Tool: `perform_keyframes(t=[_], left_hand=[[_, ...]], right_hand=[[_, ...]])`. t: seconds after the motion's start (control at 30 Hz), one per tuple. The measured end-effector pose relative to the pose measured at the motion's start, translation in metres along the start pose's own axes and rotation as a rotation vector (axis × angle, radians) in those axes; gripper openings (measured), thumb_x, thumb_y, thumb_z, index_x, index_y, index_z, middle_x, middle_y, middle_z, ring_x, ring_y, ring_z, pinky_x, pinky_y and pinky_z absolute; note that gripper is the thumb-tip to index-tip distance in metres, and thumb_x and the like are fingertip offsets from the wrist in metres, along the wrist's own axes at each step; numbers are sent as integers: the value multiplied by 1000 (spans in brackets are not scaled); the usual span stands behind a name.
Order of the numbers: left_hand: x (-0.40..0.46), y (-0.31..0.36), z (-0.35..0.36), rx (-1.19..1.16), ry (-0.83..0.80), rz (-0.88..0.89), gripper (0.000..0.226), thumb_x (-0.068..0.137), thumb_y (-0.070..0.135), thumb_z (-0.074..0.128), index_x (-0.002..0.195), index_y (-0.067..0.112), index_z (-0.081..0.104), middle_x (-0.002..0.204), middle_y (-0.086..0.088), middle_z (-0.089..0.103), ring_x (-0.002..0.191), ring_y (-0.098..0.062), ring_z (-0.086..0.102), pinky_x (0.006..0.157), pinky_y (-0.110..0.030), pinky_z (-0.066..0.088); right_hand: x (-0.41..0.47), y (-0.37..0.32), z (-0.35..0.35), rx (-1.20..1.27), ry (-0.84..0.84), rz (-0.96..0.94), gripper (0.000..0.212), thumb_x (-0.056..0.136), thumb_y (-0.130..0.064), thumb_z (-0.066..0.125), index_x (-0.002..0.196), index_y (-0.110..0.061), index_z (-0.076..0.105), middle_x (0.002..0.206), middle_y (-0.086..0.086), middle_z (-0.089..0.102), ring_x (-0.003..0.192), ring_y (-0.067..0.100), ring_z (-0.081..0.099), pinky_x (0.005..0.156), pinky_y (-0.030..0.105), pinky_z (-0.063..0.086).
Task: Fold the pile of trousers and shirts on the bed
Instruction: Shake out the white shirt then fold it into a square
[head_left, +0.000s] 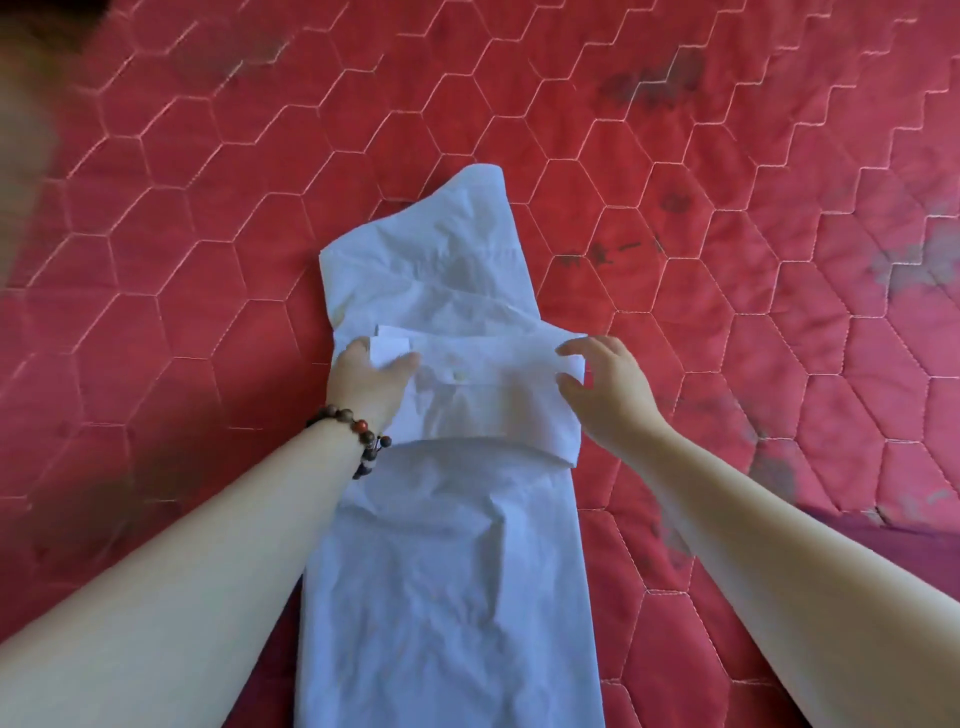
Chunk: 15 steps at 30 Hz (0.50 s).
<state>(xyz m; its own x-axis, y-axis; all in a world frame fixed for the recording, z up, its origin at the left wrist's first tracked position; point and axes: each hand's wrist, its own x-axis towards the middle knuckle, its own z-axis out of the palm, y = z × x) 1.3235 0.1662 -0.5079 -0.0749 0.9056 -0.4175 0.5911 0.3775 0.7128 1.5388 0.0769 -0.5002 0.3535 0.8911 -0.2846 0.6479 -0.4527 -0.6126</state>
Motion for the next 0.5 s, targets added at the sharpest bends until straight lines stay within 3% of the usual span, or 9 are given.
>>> perform_keyframes(t=[0.1, 0.17, 0.27, 0.33, 0.4, 0.47, 0.5], left_hand=[[12, -32, -8, 155, -114, 39, 31, 90, 25, 63, 116, 10, 56, 103, -1, 58, 93, -19, 55, 68, -23, 36], [17, -40, -9, 158, -105, 84, 24, 90, 16, 62, 112, 7, 59, 104, -6, 63, 87, -18, 55, 65, -22, 36], [24, -44, -10, 190, -49, 165, 9, 88, 12, 60, 87, 3, 57, 82, -10, 61, 73, -25, 54, 61, -29, 41], [29, -42, -10, 221, 19, 242, 29, 88, 11, 59, 66, 14, 39, 61, 0, 42, 54, -18, 40, 46, -22, 27], [35, -39, -10, 212, 70, 302, 37, 88, 11, 59, 66, 17, 30, 57, 5, 31, 50, -14, 32, 45, -23, 24], [42, -34, -11, 283, 88, 360, 19, 89, 12, 60, 77, 11, 45, 63, 2, 40, 62, -24, 44, 52, -25, 24], [46, -32, -11, 386, 94, 386, 10, 89, 14, 60, 89, 7, 53, 74, -3, 51, 77, -30, 51, 61, -29, 30]], right_hand=[[11, 7, 23, -106, -16, 23, 42, 88, -23, 64, 129, -18, 56, 134, 6, 48, 123, 29, 41, 95, 32, 34], [16, 7, 30, -213, 9, 18, 48, 88, -31, 64, 134, -23, 51, 140, 2, 43, 126, 29, 36, 100, 41, 34], [27, 6, 32, -320, -23, -21, 56, 87, -35, 65, 138, -28, 44, 142, -3, 40, 133, 26, 28, 103, 46, 29], [37, 5, 31, -341, -35, -16, 56, 85, -34, 67, 136, -28, 46, 138, 0, 43, 131, 27, 29, 102, 45, 28], [47, 4, 28, -366, -16, 15, 46, 84, -33, 68, 126, -23, 54, 126, 4, 49, 122, 29, 35, 98, 42, 30], [53, 2, 26, -382, 1, 34, 34, 84, -31, 69, 114, -17, 61, 117, 7, 50, 113, 30, 38, 91, 40, 33], [54, 3, 25, -363, 29, 43, 29, 84, -28, 69, 109, -15, 63, 116, 9, 48, 111, 31, 38, 88, 39, 35]])
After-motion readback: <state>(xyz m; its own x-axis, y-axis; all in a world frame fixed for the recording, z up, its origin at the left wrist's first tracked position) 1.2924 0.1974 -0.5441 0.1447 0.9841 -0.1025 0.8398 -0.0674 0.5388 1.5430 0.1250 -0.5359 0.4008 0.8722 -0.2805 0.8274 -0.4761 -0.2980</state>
